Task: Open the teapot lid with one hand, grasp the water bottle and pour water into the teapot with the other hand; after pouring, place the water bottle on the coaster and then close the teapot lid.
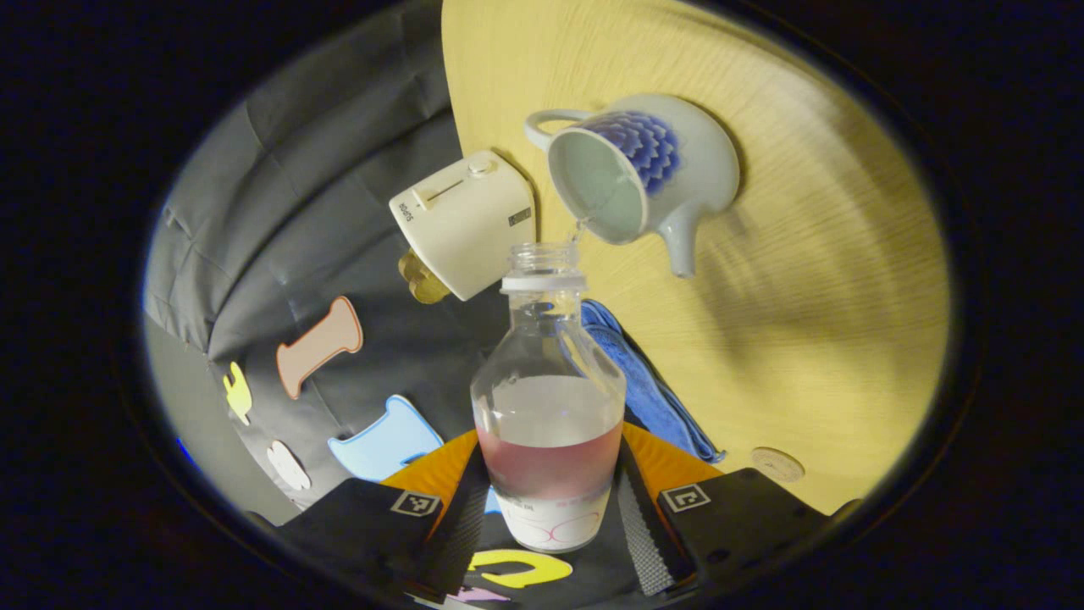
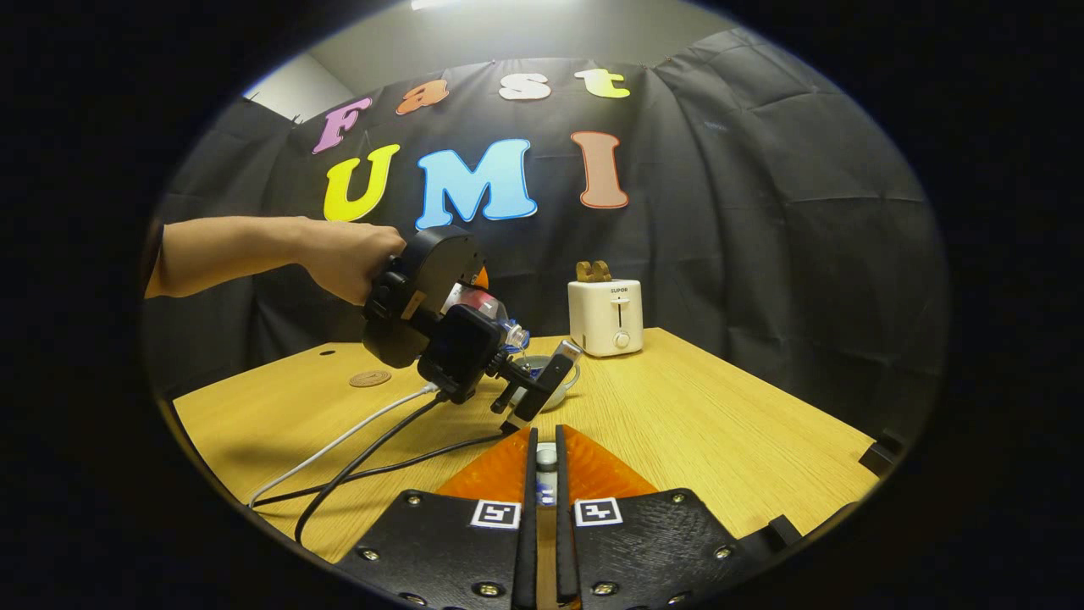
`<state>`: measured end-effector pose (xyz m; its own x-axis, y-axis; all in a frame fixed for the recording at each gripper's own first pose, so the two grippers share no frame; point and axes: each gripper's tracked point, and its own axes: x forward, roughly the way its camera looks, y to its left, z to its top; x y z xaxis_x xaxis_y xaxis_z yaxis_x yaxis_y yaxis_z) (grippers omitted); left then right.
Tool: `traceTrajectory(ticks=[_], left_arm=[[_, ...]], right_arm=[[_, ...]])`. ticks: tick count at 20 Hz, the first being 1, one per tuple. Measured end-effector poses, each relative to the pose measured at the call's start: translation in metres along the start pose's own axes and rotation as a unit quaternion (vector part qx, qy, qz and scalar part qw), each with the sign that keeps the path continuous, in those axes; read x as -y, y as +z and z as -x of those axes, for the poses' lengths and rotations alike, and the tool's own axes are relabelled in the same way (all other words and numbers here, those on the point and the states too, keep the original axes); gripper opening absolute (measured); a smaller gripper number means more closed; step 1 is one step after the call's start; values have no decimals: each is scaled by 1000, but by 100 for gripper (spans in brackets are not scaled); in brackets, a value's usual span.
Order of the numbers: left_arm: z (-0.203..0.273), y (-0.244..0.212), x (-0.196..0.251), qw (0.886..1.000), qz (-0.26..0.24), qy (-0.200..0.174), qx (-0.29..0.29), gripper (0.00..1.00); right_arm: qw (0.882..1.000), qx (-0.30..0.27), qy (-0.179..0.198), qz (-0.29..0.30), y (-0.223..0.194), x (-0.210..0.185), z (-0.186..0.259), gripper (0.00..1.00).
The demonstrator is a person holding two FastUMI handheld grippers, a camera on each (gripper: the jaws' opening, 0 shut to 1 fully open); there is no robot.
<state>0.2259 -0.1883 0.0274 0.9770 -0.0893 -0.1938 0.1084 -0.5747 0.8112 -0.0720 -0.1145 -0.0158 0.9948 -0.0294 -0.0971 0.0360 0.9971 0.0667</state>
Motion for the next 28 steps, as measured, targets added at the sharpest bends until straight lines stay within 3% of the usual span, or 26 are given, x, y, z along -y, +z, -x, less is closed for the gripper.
traceTrajectory(ticks=[8, 18, 23, 28], left_arm=[[3, -7, -17, 999, -34, 23, -7, 87], [-3, 4, -7, 999, -38, 17, -2, 87], [-2, 18, 0, 999, 36, 3, 34, 87], [-5, 22, 27, 990, 125, -21, 56, 87]], right_arm=[[1000, 0, 0, 2, 0, 0, 1, 9], [1000, -4, -2, 5, -1, 1, 0, 9], [1000, -2, -4, 2, 0, 2, 1, 9], [1000, 3, -7, -1, 1, 4, 0, 9]])
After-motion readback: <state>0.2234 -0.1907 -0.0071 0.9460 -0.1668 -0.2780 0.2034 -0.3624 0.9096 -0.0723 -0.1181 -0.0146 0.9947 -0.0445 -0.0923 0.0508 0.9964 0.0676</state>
